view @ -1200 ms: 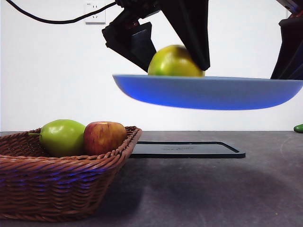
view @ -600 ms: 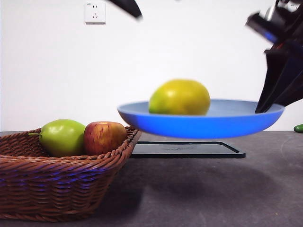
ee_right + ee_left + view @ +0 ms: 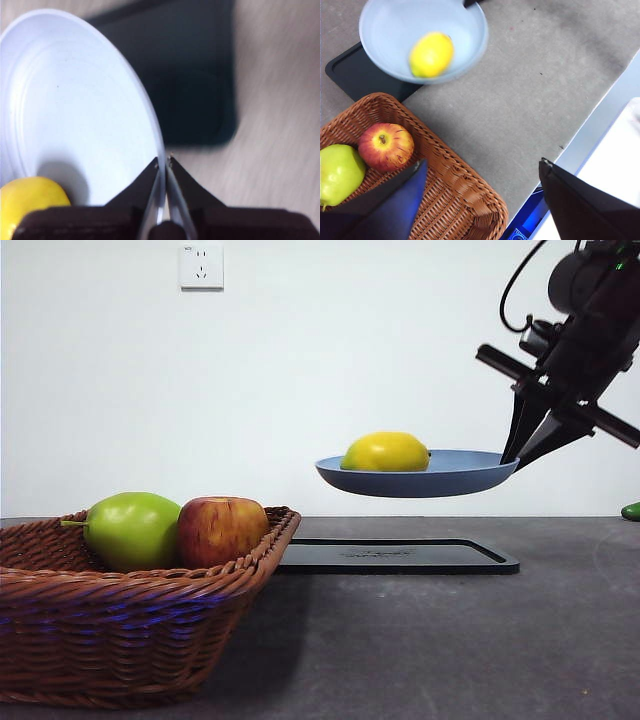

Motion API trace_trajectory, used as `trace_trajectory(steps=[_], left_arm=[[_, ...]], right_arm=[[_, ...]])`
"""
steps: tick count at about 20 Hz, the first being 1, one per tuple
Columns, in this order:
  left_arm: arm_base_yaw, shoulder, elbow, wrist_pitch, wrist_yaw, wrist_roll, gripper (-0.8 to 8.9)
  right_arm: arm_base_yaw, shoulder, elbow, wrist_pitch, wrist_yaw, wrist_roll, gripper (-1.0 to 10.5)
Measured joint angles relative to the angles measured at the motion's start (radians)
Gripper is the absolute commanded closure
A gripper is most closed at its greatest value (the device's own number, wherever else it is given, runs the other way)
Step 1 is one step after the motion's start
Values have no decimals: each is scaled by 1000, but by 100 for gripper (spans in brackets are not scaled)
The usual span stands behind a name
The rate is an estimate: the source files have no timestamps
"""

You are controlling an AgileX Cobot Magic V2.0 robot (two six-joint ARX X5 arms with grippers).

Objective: Take the lemon from the basket,put the lemon in the plate,hand out the plate

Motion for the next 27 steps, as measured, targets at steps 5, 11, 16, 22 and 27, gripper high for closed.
trace_trajectory(steps=[5, 11, 16, 22, 27], left_arm=[[0, 0, 0, 0, -5, -2, 426], [0, 0, 0, 3, -16, -7, 426], [0, 0, 0, 21, -37, -7, 426], [0, 0, 0, 48, -68, 3, 426], [4, 8, 0, 140, -68, 93, 548]], right_arm=[[-11, 190, 123, 41, 4, 3, 943], [-11, 278, 129, 90, 18, 3, 912], [-12, 294, 131, 101, 67, -10, 731], [-33, 262, 137, 31, 67, -53, 689], [-37, 12, 142, -206, 67, -180, 748]])
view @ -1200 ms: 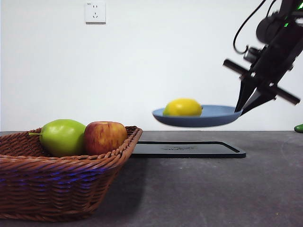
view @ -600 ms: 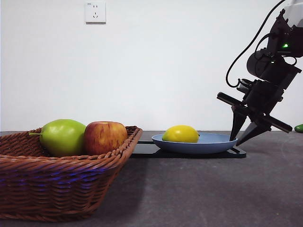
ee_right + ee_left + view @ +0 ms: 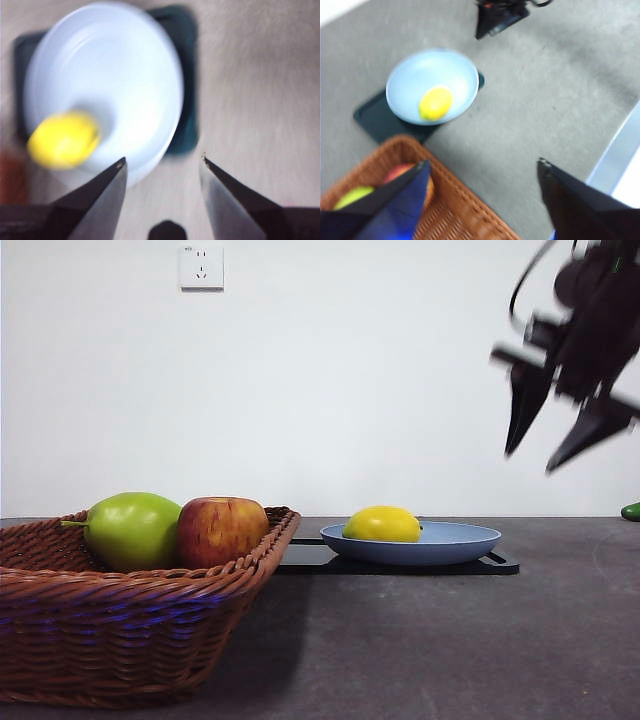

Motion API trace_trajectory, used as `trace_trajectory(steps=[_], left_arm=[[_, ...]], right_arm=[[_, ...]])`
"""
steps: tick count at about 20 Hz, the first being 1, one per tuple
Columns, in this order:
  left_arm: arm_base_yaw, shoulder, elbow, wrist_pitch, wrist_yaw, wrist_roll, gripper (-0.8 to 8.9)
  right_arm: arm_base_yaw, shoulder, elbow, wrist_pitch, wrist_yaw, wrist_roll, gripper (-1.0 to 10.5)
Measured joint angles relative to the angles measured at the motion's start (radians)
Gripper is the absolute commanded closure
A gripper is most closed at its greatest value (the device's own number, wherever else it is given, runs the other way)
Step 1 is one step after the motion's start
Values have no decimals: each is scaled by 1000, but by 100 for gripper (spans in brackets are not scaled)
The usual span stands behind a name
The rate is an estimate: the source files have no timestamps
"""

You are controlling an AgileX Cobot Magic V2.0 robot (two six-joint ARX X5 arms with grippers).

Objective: Take the lemon from the basket,put the lemon in the plate,hand out the plate

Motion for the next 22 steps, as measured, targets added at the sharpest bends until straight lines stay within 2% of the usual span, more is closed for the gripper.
trace_trajectory(steps=[3, 4, 7, 9, 12, 15, 18, 21, 22], left_arm=[[29, 39, 0, 23, 0, 116, 775], [42, 55, 0, 23, 0, 157, 811], [100, 87, 0, 18, 1, 232, 807], [170, 87, 0, 18, 3, 249, 807], [289, 79, 0, -20, 13, 254, 807], [410, 43, -33, 12, 116, 256, 807], [489, -55, -183, 130, 192, 238, 807], [566, -191, -392, 272, 203, 203, 807], [578, -218, -427, 293, 203, 195, 807]], right_arm=[[15, -121, 0, -169, 1, -58, 901], [23, -162, 0, -216, 1, -85, 944], [62, -298, 0, -281, 11, -148, 943], [111, -389, -2, -266, 93, -159, 943], [235, -570, -80, -137, 270, -149, 943], [352, -763, -213, 42, 386, -117, 943], [435, -931, -385, 187, 498, -93, 943], [497, -1094, -597, 346, 628, -89, 943], [504, -1126, -638, 374, 632, -89, 943]])
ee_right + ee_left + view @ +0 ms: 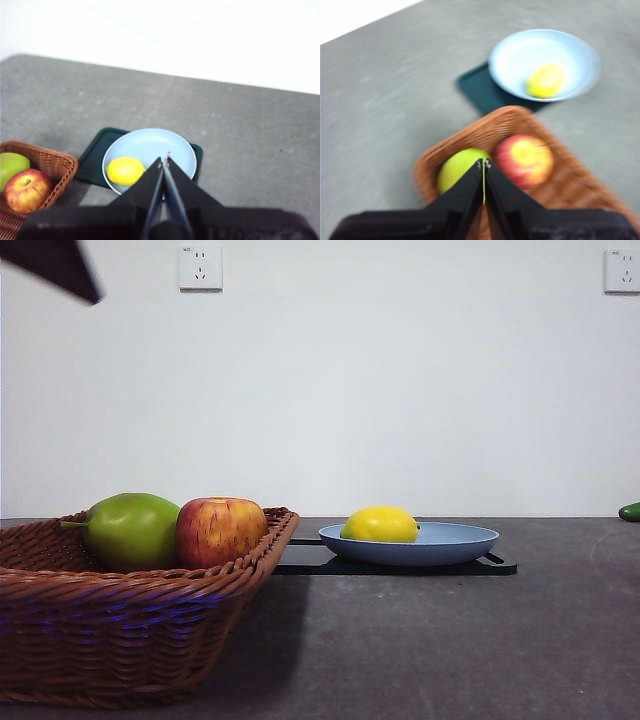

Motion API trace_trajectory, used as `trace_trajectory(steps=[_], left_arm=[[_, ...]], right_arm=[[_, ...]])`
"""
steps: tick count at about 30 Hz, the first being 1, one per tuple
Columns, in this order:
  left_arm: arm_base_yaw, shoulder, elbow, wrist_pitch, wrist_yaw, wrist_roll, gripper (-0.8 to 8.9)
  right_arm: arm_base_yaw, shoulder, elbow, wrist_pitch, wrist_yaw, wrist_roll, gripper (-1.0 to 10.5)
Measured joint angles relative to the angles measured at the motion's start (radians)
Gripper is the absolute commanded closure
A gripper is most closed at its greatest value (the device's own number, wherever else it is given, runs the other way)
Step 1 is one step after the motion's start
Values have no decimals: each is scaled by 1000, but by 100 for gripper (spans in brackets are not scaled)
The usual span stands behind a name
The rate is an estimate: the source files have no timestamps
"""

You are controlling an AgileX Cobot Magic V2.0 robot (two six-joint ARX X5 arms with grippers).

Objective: Take the lemon from the basket,put the lemon in the plate,hand out the plate

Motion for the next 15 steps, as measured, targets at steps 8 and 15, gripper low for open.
trace_trajectory(steps=[8, 15], left_arm=[[42, -298, -310, 183, 1, -71, 807], [44, -354, -339, 209, 1, -86, 805]], right_arm=[[9, -189, -275, 93, 23, 13, 943], [8, -187, -299, 90, 30, 59, 943]])
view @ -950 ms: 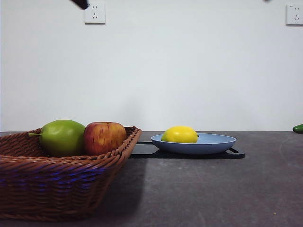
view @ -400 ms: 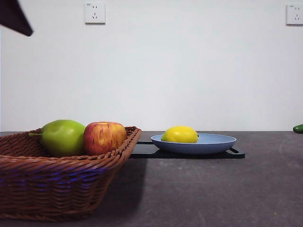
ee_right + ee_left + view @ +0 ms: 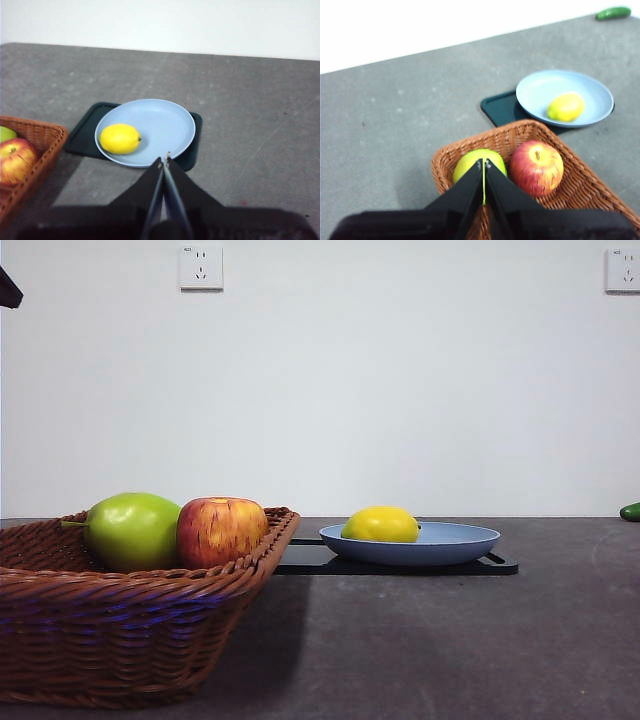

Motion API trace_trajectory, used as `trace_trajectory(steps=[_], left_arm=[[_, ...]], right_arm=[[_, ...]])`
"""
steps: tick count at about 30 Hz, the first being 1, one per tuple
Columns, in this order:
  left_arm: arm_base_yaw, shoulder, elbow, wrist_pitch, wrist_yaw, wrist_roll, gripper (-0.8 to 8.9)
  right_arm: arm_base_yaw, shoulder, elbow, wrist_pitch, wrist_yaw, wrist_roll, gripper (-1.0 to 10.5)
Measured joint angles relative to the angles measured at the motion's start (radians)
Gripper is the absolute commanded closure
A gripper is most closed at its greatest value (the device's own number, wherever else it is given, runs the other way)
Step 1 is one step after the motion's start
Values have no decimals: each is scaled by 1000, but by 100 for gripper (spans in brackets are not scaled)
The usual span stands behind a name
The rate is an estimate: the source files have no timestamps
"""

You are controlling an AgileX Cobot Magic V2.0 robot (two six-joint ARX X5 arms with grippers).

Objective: Take the lemon from the basket,put the lemon in the plate,hand out the plate

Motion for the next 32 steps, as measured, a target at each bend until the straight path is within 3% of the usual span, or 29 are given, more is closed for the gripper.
trace_trajectory(steps=[14, 18, 24, 32], left_arm=[[-3, 5, 0, -14, 0, 0, 805], [-2, -153, 0, -117, -36, 27, 805], [145, -436, -80, -90, -71, 34, 805], [320, -558, -334, -15, -71, 29, 805]], right_arm=[[0, -2, 0, 2, 0, 4, 943], [0, -2, 0, 2, 0, 5, 943], [0, -2, 0, 2, 0, 7, 943], [0, -2, 0, 1, 0, 8, 943]])
